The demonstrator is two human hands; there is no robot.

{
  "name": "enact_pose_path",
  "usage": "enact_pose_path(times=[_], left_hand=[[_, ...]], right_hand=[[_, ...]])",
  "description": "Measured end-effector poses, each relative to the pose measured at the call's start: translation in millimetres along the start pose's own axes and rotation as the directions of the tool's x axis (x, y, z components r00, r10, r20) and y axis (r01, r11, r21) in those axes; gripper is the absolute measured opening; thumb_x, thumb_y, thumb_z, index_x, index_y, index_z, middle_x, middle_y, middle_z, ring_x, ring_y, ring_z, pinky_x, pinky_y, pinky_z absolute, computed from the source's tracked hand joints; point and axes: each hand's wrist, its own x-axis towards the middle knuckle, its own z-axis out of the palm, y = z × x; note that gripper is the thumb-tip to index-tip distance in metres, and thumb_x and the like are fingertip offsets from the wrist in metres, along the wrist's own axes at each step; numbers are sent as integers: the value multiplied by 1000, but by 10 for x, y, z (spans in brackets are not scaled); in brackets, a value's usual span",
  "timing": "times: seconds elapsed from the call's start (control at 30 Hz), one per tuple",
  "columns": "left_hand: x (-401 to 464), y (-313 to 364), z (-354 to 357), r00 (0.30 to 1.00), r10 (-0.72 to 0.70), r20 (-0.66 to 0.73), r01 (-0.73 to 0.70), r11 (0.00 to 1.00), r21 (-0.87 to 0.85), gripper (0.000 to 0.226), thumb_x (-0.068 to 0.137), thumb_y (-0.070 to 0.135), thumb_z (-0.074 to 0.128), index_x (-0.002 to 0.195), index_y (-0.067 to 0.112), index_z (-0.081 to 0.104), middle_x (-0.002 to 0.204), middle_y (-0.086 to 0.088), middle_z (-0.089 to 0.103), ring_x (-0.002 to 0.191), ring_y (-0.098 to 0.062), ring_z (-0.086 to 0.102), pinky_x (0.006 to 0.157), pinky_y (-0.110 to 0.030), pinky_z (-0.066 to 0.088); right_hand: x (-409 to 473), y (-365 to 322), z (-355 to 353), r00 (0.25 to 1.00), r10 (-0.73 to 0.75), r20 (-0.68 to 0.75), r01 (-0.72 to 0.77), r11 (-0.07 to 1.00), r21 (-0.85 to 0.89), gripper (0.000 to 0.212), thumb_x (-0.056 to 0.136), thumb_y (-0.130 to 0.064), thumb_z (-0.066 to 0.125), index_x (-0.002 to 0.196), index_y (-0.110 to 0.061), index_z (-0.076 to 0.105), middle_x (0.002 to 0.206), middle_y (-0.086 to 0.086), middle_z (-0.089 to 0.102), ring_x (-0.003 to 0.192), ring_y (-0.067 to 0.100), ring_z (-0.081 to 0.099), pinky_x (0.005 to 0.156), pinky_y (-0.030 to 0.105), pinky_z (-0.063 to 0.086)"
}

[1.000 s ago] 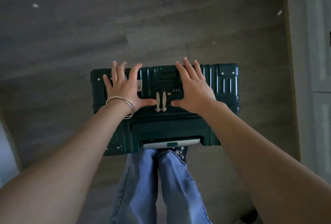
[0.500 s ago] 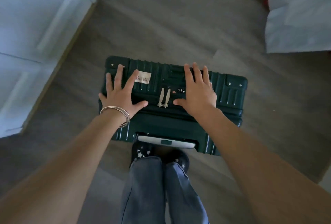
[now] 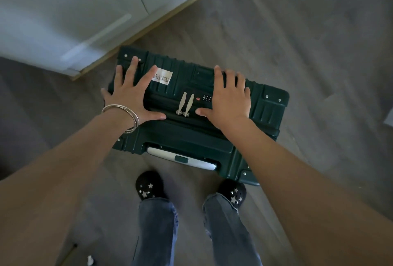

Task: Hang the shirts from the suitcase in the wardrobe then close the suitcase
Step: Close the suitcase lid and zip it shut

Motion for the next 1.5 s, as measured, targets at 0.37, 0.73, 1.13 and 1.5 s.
enact_pose_path(times=[0.37, 0.73, 1.13, 1.5], left_hand=[[-887, -1669, 265, 809, -584, -60, 473, 708, -525, 110, 60, 57, 74, 145, 31, 9, 152, -16, 4, 139, -40, 10, 107, -66, 23], [-1536, -2691, 841, 647, -717, 261, 444, 75, -893, 113, 60, 37, 82, 145, 21, 10, 140, -14, 40, 121, -36, 49, 100, -46, 45], [-1842, -3644, 870, 739, -576, 350, 268, -225, -937, 92, 70, 15, 78, 140, 17, 19, 128, -7, 51, 121, -28, 51, 104, -40, 40], [-1711, -4226, 747, 774, -544, 324, 432, 79, -899, 101, 79, 11, 69, 147, 24, -4, 149, -10, 32, 132, -33, 39, 105, -37, 34]], right_hand=[[-166, -1632, 339, 991, -131, 36, 136, 971, -199, 114, 72, -65, 65, 149, -11, 2, 149, 17, 23, 136, 38, 24, 113, 47, 25], [-533, -2653, 797, 988, -154, 28, 151, 894, -421, 112, 77, -69, 53, 147, 1, 0, 145, 27, 25, 131, 44, 29, 111, 51, 23], [-722, -3865, 1153, 986, -136, 96, 164, 886, -434, 115, 74, -82, 37, 147, -3, -4, 146, 21, 21, 132, 37, 25, 106, 46, 31], [-389, -4895, 1197, 981, -180, 67, 192, 933, -305, 117, 71, -84, 36, 147, -3, 0, 145, 21, 22, 130, 38, 26, 102, 44, 36]])
